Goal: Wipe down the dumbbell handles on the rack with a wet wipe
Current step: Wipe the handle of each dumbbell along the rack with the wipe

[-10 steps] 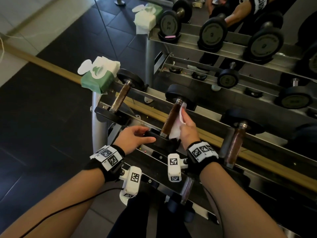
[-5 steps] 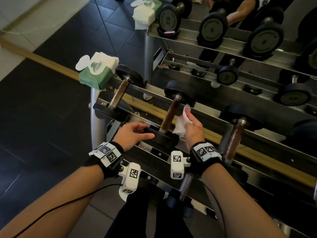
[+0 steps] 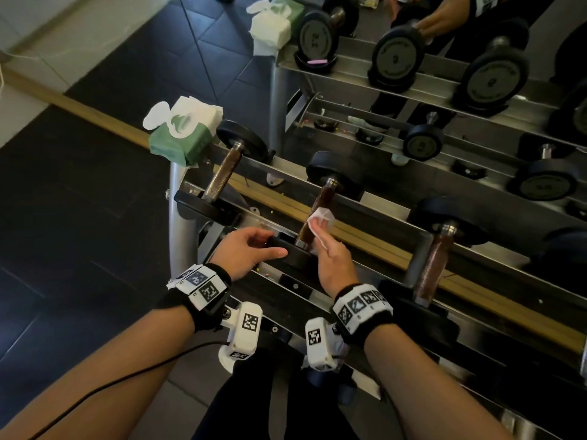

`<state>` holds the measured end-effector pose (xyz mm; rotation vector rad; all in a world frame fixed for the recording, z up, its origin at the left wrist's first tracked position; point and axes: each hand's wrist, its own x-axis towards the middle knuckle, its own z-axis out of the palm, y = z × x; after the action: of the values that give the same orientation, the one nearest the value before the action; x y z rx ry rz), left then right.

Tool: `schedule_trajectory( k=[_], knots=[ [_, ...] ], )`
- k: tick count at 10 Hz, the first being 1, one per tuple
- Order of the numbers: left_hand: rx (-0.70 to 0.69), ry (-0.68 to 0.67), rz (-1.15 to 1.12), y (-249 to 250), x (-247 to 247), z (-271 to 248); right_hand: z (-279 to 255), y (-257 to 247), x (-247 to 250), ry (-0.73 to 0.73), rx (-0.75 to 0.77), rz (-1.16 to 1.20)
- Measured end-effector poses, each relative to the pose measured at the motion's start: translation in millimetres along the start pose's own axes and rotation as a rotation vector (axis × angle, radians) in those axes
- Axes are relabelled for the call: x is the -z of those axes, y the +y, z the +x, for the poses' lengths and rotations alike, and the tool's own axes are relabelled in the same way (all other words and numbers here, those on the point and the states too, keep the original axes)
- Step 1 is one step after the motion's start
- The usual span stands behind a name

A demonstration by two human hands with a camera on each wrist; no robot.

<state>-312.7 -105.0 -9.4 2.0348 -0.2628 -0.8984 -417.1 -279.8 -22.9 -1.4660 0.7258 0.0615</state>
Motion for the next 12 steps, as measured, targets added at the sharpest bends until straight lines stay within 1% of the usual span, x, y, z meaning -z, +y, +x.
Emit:
schedule_trajectory(
  k=[1, 2, 3, 4, 5, 6, 7, 8, 9, 10, 11, 12],
  knots=[
    [-0.001, -0.011, 0.014, -0.7, 0.0, 0.5, -2.9, -0.8, 17.7, -0.082, 0.037, -0.098],
    [0.005, -0.024, -0.010, -0.1, 1.0, 0.3, 15.9, -19.1, 35.4, 0.074, 0.068, -0.029],
    [0.008, -0.010, -0.015, -0.7, 0.4, 0.9, 33.4, -34.1, 32.6, 0.165, 0.017, 0.042],
    [0.019, 0.005, 0.021, 0.1, -0.4, 1.5, 33.1, -35.1, 16.6, 0.122, -0.142, 0.075],
    [0.030, -0.009, 0.031, 2.0, 0.8, 1.1, 11.5, -24.5, 12.2, 0.038, -0.133, 0.048],
    [0.020, -0.025, 0.046, 5.3, 2.3, 0.0, -6.2, -18.9, 21.1, -0.047, -0.148, -0.008],
    [0.016, -0.027, 0.042, 7.0, 2.4, -1.3, 4.6, -30.4, 26.4, 0.082, -0.256, 0.146],
    [0.011, -0.015, 0.023, 7.8, -0.2, -4.4, 12.6, -38.1, 21.7, 0.137, -0.251, 0.144],
    [0.002, 0.007, 0.012, 8.5, -2.4, -7.1, 6.1, -44.9, 5.2, -0.084, -0.200, -0.498],
    [0.004, 0.004, -0.008, 9.1, -3.0, -7.6, -0.3, -44.3, 6.3, 0.333, -0.436, 0.564],
    [0.005, 0.013, -0.027, 7.5, -4.0, -7.6, -8.5, -42.1, 16.4, 0.083, -0.302, 0.334],
    [-0.001, 0.019, -0.024, 5.2, -4.5, -6.9, -2.0, -46.6, 29.7, 0.189, -0.294, 0.127]
  ],
)
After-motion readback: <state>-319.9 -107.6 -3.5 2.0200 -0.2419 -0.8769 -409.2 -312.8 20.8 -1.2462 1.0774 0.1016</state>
